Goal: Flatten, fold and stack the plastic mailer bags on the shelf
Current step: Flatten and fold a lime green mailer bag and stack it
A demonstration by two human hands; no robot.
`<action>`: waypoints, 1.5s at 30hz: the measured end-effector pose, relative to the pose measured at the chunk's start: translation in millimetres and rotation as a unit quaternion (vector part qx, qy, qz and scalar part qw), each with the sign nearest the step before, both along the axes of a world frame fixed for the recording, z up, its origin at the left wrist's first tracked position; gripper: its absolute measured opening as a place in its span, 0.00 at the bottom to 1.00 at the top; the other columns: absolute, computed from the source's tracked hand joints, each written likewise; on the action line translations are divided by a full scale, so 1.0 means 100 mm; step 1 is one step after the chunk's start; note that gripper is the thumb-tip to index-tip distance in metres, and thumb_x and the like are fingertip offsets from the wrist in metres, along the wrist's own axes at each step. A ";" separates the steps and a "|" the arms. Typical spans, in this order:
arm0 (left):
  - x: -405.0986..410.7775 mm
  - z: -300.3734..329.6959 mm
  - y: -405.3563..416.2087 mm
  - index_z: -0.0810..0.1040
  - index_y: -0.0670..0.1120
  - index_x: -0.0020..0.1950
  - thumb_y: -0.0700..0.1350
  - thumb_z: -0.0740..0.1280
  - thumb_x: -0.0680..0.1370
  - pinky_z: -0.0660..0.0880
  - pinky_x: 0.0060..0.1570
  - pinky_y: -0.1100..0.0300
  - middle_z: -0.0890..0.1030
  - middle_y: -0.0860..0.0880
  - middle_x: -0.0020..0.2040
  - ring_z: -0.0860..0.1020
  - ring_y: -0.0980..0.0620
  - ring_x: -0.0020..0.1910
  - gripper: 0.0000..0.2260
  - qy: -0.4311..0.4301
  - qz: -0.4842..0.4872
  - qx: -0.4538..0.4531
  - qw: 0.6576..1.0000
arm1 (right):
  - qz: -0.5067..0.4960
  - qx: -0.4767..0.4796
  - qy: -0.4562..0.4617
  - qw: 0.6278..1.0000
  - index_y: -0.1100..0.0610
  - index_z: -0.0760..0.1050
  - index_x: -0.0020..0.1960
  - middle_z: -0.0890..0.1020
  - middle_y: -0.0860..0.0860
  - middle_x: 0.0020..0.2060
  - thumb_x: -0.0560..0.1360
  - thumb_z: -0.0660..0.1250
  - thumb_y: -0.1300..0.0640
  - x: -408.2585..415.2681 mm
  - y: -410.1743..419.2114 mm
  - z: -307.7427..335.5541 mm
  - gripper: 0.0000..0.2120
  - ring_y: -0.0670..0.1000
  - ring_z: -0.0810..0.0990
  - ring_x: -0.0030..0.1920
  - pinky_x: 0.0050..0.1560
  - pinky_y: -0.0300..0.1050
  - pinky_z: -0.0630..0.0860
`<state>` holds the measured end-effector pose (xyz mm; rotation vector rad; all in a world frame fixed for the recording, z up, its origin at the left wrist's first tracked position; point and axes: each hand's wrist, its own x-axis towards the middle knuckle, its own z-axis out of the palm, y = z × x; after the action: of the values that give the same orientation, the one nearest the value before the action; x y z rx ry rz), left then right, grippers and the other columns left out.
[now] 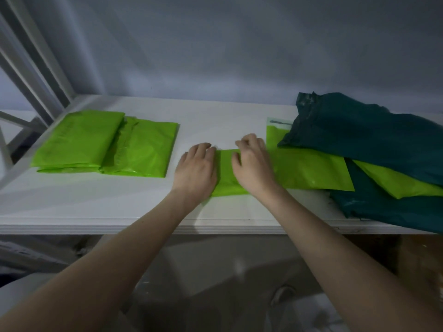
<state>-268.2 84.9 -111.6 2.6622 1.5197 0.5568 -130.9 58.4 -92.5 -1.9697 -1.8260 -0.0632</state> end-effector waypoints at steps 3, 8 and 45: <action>0.04 -0.16 0.02 0.70 0.40 0.67 0.53 0.37 0.74 0.64 0.65 0.52 0.73 0.43 0.66 0.70 0.44 0.66 0.33 0.020 -0.005 -0.051 0.998 | 0.066 -0.083 -0.056 0.993 0.62 0.71 0.65 0.73 0.57 0.65 0.77 0.50 0.52 -0.13 -0.03 -0.12 0.23 0.57 0.71 0.65 0.65 0.52 0.67; 0.00 -0.24 0.08 0.69 0.38 0.69 0.52 0.34 0.74 0.60 0.69 0.51 0.69 0.42 0.70 0.66 0.43 0.70 0.35 0.073 -0.044 -0.053 0.995 | 0.073 -0.121 -0.073 0.987 0.56 0.65 0.71 0.69 0.50 0.69 0.78 0.45 0.48 -0.09 -0.05 -0.17 0.25 0.52 0.66 0.69 0.68 0.48 0.62; 0.06 -0.05 0.37 0.46 0.45 0.77 0.49 0.48 0.83 0.39 0.71 0.62 0.44 0.49 0.78 0.41 0.54 0.76 0.24 -0.122 -0.053 -0.231 0.964 | -0.031 -0.147 -0.114 0.982 0.55 0.52 0.76 0.52 0.56 0.76 0.79 0.40 0.39 0.08 0.23 -0.20 0.31 0.57 0.47 0.76 0.72 0.65 0.45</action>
<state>-262.2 122.2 -116.7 2.2113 1.2468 0.4377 -123.0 81.7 -112.6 -2.3047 -2.0143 -0.0410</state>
